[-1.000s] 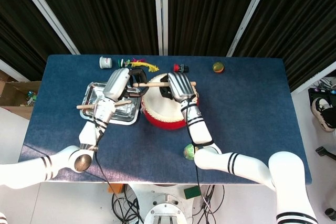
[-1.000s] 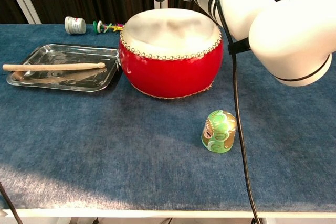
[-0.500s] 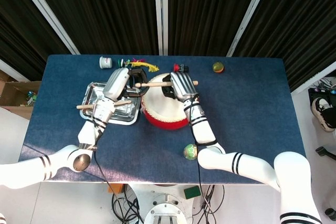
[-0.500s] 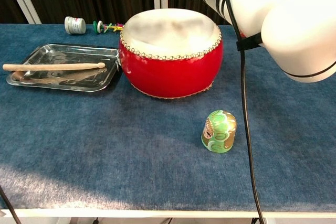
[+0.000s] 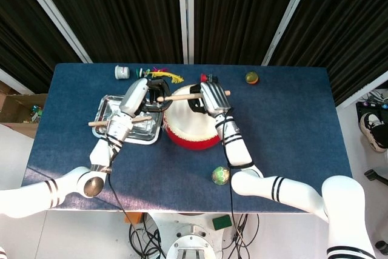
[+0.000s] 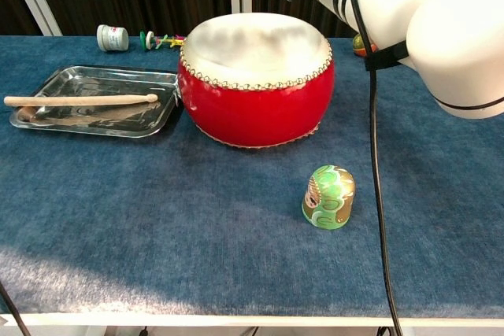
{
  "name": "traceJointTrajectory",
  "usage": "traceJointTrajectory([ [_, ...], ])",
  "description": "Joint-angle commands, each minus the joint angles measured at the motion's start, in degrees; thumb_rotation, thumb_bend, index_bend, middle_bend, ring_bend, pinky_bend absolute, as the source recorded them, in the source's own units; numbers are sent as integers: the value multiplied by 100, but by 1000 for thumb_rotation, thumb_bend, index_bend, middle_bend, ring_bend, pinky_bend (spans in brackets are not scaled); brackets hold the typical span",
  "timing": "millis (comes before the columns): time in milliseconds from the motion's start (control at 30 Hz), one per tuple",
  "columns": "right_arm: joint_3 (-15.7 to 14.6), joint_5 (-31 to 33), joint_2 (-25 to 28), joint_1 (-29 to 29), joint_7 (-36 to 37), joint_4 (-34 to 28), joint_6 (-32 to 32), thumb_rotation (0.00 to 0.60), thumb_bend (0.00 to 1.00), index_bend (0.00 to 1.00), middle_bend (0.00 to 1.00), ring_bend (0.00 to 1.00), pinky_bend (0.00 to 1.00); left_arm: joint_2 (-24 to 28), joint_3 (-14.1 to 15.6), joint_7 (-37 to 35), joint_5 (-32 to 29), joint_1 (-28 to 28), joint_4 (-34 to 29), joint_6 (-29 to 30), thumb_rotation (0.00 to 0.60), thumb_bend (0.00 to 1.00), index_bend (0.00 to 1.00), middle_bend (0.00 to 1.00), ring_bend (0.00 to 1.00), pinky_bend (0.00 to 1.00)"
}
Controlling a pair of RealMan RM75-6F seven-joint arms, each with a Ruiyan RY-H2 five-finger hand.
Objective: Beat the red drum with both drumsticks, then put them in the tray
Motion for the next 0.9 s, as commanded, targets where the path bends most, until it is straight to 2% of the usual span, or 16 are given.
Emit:
traceJointTrajectory([
  [33,4,8,7,-7,25,-20,-9,600,475,748,793,757,834,-45,-27,-127,2,15,37,6,600,453,701,755,704,731],
  [233,20,33,42,-29,98,-94,-42,600,377,543,668,647,767,-76,-35,-235,20,17,71,0,600,456,707,763,710,737],
  [367,22,116,112,-41,88,-183,-120,600,269,395,563,524,657,-84,-84,-448,-47,33,39,-75,600,459,714,768,711,737],
  [600,-12,247,246,-49,5,-324,-229,600,57,251,397,314,441,-78,-205,-901,-162,70,5,-234,600,463,723,777,715,741],
  [767,-46,272,336,-51,-45,-416,-250,600,7,156,294,204,303,-26,-321,-1299,-244,122,-60,-376,600,470,725,780,716,742],
  [900,-75,247,408,-65,-70,-489,-230,600,0,88,236,158,247,50,-404,-1624,-274,172,-109,-521,600,475,729,784,717,742],
])
